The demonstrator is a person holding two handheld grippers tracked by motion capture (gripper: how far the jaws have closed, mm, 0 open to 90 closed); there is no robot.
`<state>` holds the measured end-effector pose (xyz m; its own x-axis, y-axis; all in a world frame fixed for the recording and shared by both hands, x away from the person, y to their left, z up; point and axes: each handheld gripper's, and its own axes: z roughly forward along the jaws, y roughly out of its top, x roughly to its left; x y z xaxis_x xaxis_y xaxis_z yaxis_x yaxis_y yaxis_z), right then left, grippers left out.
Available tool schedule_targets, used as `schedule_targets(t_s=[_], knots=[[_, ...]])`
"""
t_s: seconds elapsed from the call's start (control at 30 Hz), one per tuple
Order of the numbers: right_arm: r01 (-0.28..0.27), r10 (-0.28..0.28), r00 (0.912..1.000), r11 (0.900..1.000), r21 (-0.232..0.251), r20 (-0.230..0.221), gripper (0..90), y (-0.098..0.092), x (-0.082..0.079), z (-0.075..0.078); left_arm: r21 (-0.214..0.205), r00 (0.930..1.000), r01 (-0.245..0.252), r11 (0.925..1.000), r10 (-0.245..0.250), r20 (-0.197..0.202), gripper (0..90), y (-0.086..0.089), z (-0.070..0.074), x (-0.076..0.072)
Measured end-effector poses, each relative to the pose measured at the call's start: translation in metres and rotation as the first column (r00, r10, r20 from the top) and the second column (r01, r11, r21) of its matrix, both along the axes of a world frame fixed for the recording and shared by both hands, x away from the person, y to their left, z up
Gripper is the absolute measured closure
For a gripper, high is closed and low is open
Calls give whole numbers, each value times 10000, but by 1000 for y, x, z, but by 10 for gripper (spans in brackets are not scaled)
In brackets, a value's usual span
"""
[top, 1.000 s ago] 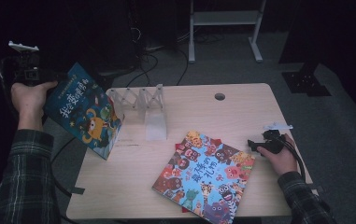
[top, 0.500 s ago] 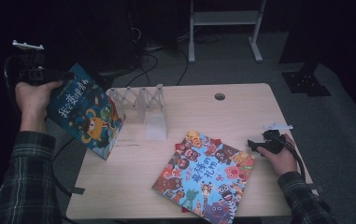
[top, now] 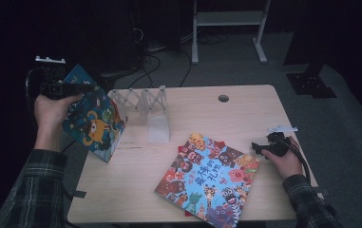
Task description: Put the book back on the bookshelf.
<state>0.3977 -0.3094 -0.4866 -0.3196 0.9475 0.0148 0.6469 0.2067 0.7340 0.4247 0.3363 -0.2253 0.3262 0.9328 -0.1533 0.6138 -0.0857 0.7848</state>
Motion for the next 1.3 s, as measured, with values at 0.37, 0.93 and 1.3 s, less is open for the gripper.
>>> schedule_targets(t_s=[0.37, 0.93, 1.3], knots=[[35, -35, 10000, 10000, 4, -9, 120, 0, 0, 0, 332, 9952, 958, 9948, -950, -249, 265, -38, -33, -15], [34, -34, 10000, 10000, -1, -9, 120, 0, 0, 0, 561, 9870, 1605, 9854, -1598, -175, 79, -81, -77, -37], [37, -37, 10000, 10000, 0, -8, 120, 0, 0, 0, 560, 9786, 2059, 9770, -2057, -105, 0, -99, -106, -50]])
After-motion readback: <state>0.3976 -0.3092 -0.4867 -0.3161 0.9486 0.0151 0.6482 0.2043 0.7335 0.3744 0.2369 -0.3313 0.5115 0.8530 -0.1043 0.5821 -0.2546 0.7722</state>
